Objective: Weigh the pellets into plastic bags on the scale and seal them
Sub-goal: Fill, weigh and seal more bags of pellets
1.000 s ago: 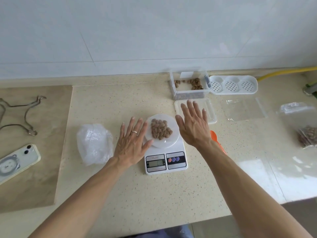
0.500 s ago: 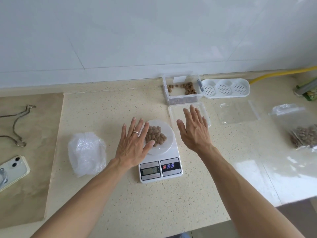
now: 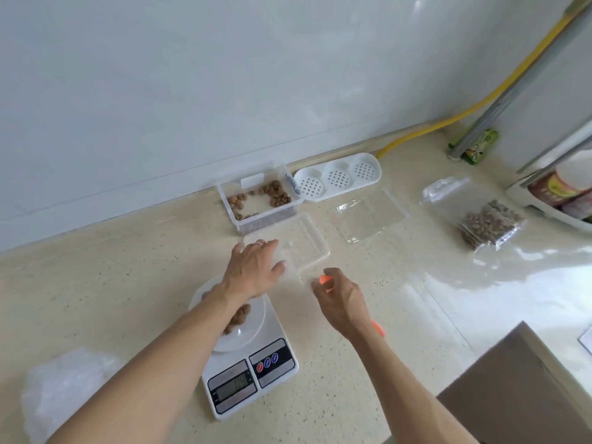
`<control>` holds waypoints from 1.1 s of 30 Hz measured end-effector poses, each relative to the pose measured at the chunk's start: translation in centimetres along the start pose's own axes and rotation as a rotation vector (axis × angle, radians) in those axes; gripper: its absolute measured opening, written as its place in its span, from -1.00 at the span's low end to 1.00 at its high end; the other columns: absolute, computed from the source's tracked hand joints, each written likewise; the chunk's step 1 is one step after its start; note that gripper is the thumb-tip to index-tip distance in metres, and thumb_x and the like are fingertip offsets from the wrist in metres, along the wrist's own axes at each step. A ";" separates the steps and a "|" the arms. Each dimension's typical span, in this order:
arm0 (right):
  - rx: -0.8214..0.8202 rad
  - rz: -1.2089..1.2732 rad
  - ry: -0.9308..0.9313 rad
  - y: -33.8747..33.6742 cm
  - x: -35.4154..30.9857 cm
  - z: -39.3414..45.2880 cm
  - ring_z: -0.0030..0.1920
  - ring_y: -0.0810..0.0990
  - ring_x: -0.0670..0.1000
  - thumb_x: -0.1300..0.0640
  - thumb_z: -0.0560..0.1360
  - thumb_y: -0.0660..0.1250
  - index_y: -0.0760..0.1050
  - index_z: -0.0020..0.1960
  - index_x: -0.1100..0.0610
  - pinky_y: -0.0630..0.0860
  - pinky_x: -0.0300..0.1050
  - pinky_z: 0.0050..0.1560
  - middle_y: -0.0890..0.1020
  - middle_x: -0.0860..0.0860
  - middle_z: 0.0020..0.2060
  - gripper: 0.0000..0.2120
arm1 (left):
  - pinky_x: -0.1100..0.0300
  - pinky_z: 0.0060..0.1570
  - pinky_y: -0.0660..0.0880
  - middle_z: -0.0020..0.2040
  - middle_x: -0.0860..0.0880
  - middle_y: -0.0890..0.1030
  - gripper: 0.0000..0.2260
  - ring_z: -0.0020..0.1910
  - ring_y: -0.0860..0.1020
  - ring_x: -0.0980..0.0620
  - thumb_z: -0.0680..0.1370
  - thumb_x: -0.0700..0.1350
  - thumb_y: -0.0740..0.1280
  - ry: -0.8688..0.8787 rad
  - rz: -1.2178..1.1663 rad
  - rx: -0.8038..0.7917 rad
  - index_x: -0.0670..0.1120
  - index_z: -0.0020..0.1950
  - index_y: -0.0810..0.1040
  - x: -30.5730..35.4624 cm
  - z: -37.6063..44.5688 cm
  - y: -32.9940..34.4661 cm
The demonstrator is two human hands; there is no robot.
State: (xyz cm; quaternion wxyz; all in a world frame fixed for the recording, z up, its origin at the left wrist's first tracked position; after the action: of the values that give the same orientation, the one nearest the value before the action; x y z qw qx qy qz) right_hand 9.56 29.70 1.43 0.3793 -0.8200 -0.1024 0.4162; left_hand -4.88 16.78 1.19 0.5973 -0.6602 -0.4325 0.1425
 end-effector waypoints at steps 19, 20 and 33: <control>-0.077 0.866 -0.051 -5.0 -6.7 -0.5 -0.33 0.51 -0.09 0.36 0.51 0.36 0.61 -0.01 0.19 0.48 -0.17 -0.22 0.58 0.01 -0.29 -0.87 | 0.11 -0.18 0.57 -0.27 -0.09 0.60 -0.93 -0.38 0.59 0.06 0.43 -0.19 0.52 -0.005 -0.999 0.167 -0.11 -0.19 0.65 1.1 -2.8 -10.7; -0.062 0.848 -0.087 -5.6 -7.3 -0.8 -0.33 0.50 -0.10 0.38 0.51 0.35 0.60 -0.01 0.18 0.46 -0.17 -0.22 0.57 -0.01 -0.32 -0.85 | 0.12 -0.19 0.56 -0.28 -0.15 0.57 -0.93 -0.38 0.58 0.05 0.43 -0.20 0.52 0.011 -1.016 0.181 -0.10 -0.20 0.65 1.2 -3.2 -11.3; 0.120 0.404 -0.341 -11.1 -11.9 -4.5 -0.46 0.34 -0.23 0.20 0.54 0.39 0.56 -0.30 0.07 0.32 -0.38 -0.40 0.44 -0.11 -0.42 -0.77 | 0.20 -0.25 0.52 -0.34 -0.05 0.64 -0.95 -0.33 0.59 0.01 0.44 -0.19 0.50 0.142 -1.018 0.311 -0.10 -0.20 0.66 3.9 -7.1 -15.4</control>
State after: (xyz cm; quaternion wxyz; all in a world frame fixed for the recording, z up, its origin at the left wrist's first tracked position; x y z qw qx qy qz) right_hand 7.14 29.22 18.15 0.3138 -0.7179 0.0259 0.6209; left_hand -3.74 13.58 18.31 0.7094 -0.2787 -0.6302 -0.1480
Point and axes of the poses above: each hand's wrist, its own z-axis towards the middle knuckle, its own y-axis out of the palm, x = y × z, the point moved 4 cm from there along z, towards the middle knuckle
